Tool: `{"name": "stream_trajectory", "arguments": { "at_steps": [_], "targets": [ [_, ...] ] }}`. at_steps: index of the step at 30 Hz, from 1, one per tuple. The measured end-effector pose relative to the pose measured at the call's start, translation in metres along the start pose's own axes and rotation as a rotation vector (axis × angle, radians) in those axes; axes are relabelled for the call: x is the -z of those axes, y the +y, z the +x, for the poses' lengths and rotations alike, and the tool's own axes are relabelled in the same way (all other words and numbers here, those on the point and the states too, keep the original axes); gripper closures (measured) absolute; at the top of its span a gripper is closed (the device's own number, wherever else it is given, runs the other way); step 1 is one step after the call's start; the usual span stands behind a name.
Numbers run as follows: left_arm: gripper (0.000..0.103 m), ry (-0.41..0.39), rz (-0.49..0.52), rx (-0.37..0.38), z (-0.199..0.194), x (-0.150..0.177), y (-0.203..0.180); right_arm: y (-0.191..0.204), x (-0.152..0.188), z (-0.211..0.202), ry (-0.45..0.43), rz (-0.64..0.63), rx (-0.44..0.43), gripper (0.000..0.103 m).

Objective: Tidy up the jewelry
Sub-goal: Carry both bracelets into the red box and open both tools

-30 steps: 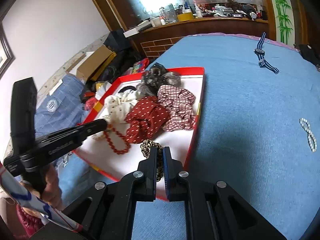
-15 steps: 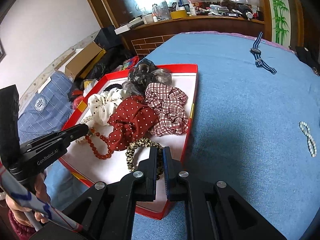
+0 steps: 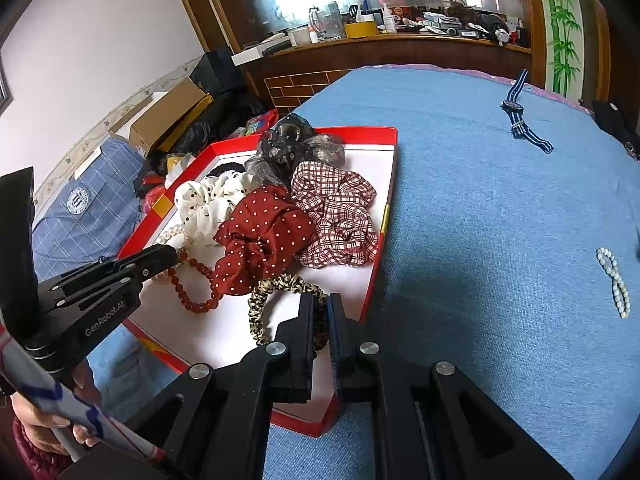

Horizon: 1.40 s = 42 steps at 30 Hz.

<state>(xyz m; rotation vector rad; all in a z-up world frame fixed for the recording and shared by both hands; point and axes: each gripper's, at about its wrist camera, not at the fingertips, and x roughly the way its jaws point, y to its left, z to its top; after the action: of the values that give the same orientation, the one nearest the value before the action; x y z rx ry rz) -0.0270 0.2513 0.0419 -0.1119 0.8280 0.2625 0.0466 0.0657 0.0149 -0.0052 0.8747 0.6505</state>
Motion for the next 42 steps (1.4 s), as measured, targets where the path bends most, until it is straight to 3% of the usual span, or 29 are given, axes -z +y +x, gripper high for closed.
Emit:
{"name": "stream_trajectory", "arguments": {
  "at_steps": [19, 30, 35, 42],
  "targets": [
    [0.095, -0.025, 0.020, -0.059, -0.006, 0.001, -0.002, -0.001, 0.002, -0.006, -0.008, 0.008, -0.010, 0.093],
    [0.094, -0.035, 0.025, -0.071, -0.011, 0.000, -0.002, -0.001, 0.003, -0.015, -0.024, 0.020, -0.021, 0.088],
    [0.081, -0.054, 0.030, -0.084, -0.017, -0.001, -0.003, -0.003, 0.005, -0.019, -0.030, 0.026, -0.025, 0.088],
    [0.081, -0.075, 0.042, -0.098, -0.024, -0.002, -0.006, -0.008, 0.005, -0.024, -0.040, 0.039, -0.024, 0.088]
  ]
}}
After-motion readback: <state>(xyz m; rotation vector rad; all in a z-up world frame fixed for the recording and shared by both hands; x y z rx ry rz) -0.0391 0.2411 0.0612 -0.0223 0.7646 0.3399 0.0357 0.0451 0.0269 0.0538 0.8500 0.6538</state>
